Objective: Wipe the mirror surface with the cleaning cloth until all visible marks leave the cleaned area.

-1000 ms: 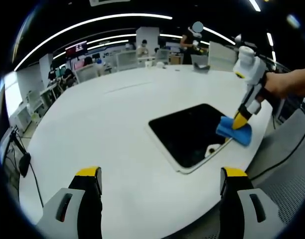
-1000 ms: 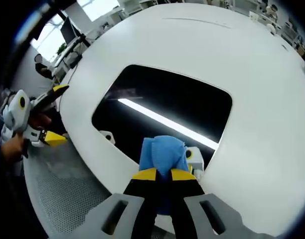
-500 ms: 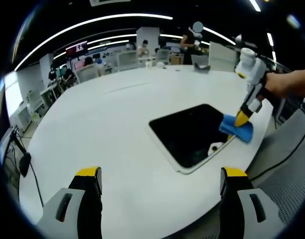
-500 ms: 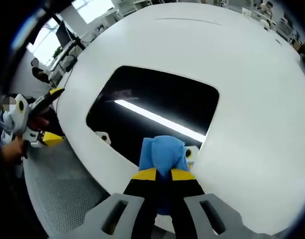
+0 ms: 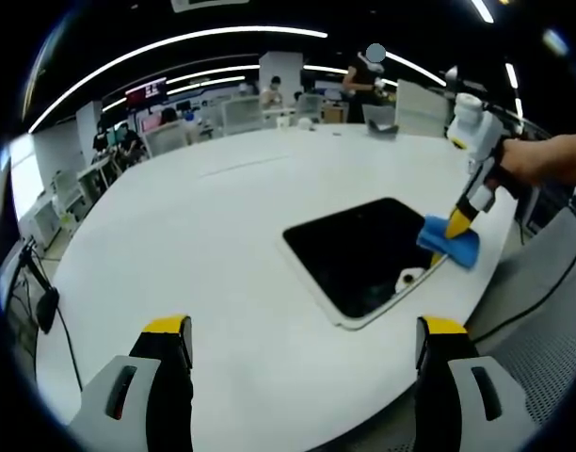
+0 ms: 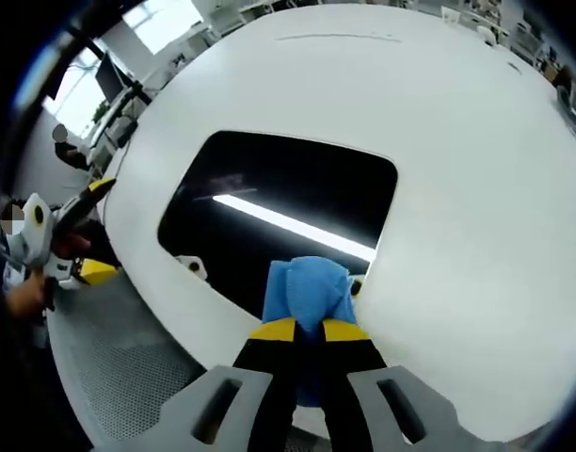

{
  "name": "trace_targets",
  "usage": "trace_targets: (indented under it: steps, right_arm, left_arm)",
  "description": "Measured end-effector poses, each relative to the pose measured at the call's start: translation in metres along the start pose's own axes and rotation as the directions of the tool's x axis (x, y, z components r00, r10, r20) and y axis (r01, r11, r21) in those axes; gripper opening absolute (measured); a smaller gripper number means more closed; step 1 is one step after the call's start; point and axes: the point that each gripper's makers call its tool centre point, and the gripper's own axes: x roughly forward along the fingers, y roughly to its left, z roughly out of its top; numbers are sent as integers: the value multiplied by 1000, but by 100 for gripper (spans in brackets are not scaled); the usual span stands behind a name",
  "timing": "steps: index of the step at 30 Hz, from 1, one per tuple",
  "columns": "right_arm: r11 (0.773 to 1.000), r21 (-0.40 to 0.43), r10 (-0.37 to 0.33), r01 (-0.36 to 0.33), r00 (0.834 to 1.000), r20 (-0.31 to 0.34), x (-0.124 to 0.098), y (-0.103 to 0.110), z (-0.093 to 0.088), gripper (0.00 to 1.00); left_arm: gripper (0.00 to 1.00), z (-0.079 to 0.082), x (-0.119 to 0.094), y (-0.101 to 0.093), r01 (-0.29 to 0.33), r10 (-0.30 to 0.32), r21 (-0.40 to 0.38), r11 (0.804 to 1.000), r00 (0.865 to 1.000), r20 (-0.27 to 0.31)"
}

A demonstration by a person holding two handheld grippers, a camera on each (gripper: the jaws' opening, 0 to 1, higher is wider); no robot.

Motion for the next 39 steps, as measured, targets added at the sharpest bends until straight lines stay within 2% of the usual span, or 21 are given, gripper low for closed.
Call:
trace_targets:
  steps: [11, 25, 39]
  right_arm:
    - [1000, -3, -4, 4, 1000, 2, 1, -2, 2, 3]
    - [1000, -16, -13, 13, 1000, -1, 4, -7, 18, 3]
    - [1000, -16, -26, 27, 1000, 13, 11, -16, 43, 3]
  left_arm:
    - [99, 0, 0, -1, 1, -1, -1, 1000, 1000, 1]
    - [99, -1, 0, 2, -9, 9, 0, 1000, 1000, -2]
    - [99, -1, -1, 3, -13, 13, 3, 1000, 1000, -3]
